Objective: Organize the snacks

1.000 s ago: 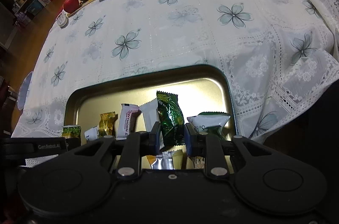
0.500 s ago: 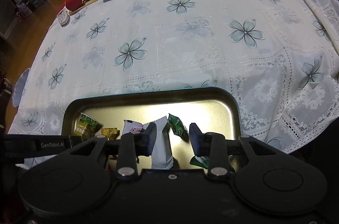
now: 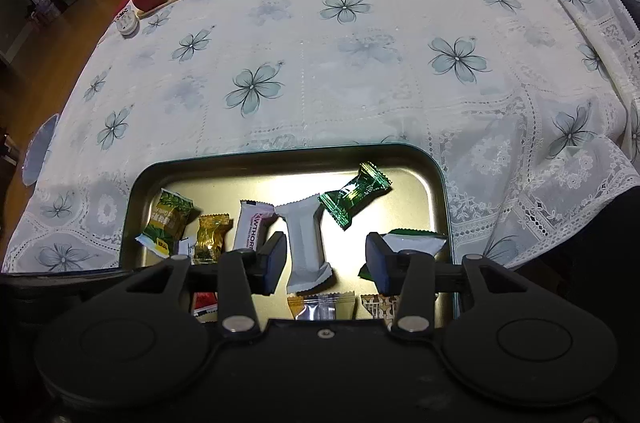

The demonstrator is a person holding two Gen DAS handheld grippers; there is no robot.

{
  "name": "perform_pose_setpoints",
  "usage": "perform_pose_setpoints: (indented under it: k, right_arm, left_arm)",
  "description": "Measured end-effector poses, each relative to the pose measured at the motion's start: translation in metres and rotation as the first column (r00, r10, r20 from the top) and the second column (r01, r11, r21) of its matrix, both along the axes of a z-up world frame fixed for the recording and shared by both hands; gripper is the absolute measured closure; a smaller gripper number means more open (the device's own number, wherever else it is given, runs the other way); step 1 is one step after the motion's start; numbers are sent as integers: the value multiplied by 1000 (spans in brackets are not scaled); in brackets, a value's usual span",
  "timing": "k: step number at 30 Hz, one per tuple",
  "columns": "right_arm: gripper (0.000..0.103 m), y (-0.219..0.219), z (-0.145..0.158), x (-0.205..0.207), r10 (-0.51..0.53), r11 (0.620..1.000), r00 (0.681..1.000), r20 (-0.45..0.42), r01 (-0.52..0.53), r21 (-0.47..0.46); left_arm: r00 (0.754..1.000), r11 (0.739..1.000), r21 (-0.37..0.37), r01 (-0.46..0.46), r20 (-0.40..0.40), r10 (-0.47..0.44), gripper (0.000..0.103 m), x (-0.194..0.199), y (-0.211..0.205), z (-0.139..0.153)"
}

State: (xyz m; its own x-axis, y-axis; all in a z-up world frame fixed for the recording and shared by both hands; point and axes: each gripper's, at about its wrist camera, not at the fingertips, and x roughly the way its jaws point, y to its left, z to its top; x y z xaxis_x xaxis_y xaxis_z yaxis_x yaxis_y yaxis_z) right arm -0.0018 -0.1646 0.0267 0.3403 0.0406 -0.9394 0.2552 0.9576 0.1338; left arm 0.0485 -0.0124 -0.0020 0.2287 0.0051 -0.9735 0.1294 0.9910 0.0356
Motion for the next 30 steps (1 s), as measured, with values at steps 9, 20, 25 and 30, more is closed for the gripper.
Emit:
perform_pose_setpoints:
  k: [9, 20, 25, 30]
  right_arm:
    - [53, 13, 17, -37, 33, 999, 999, 21, -33, -18]
    - [51, 28, 20, -83, 49, 998, 998, 38, -48, -27]
    - [50, 30, 21, -101, 44, 998, 998, 49, -42, -40]
    - [49, 29, 22, -113, 40, 999, 998, 57, -38, -38]
  left_arm:
    - [1000, 1000, -1, 2, 16, -2, 61, -39, 9, 4]
    - [998, 1000, -7, 0, 56, 0, 61, -74, 25, 8]
    - [997, 1000, -7, 1, 71, -1, 61, -84, 28, 9]
    - [997, 1000, -6, 6, 76, -5, 61, -93, 30, 11]
